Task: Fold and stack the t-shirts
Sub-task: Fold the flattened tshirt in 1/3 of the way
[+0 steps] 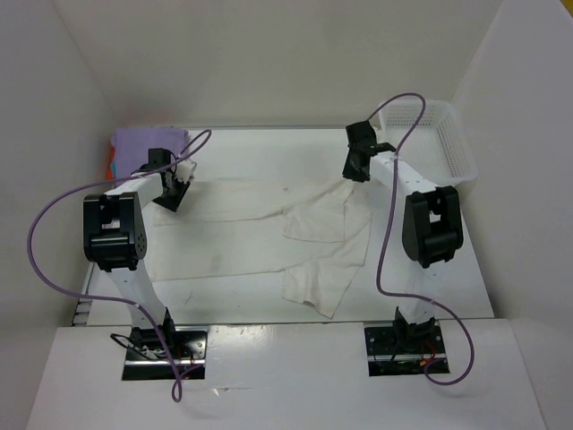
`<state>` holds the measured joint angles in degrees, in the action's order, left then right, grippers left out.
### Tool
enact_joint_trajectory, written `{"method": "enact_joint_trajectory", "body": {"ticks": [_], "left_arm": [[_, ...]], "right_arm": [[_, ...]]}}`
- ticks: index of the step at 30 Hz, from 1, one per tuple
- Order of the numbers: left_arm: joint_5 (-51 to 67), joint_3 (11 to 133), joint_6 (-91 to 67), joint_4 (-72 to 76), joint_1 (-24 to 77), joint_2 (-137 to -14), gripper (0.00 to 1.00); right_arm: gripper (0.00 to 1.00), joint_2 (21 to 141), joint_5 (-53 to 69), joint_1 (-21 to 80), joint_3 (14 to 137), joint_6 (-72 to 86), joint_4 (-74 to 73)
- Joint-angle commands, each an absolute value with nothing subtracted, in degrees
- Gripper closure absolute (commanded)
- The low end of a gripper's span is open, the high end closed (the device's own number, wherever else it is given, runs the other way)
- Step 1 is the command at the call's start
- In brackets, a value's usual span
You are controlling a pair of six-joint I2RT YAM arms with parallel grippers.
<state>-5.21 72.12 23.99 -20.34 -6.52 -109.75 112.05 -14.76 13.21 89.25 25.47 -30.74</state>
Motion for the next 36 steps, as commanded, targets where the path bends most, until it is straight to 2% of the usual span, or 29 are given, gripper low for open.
{"method": "enact_joint_trajectory", "body": {"ticks": [1,4,8,12,19,25,28,30,31,33,36], "left_arm": [[-5.8,71.2,24.6,-22.2,-7.7,-113.1,0.52],[-5.8,71.2,24.6,-22.8,-7.7,-113.1,0.52],[-5.8,70.6,24.6,-22.8,-7.7,-112.6,0.52],[-5.8,69.9,24.6,-22.8,-7.7,-112.6,0.52],[-5.8,69.9,25.1,-22.8,-7.7,-112.6,0.52],[-5.8,69.9,25.1,-22.8,-7.7,-112.1,0.52],[-5.8,69.9,25.1,-22.8,-7.7,-112.1,0.52],[-5.8,69.9,25.1,-22.8,-7.7,-112.1,0.52],[-5.8,69.4,25.1,-22.8,-7.7,-112.1,0.52],[-5.8,69.3,25.7,-22.8,-7.7,-112.1,0.52],[-5.8,69.3,25.7,-22.8,-7.7,-112.1,0.52]], "right_arm": [[0.77,106.7,-7.5,13.6,84.3,28.4,-30.8],[0.74,106.7,-1.0,13.6,81.2,30.5,-30.1],[0.54,106.1,2.4,13.6,77.4,31.5,-27.1],[0.51,105.4,3.7,13.6,73.5,31.6,-25.2],[0.53,106.7,4.9,13.6,71.0,32.1,-24.7],[0.74,103.8,4.9,13.6,67.4,32.6,-24.7],[0.81,103.2,4.9,13.6,66.4,32.6,-25.3],[0.81,102.6,4.1,13.6,66.4,32.6,-26.1],[0.71,101.8,3.5,13.6,65.7,32.6,-27.3],[0.64,99.9,1.5,13.6,65.2,32.6,-28.7],[0.64,97.2,1.0,14.8,63.9,32.6,-30.2]]}}
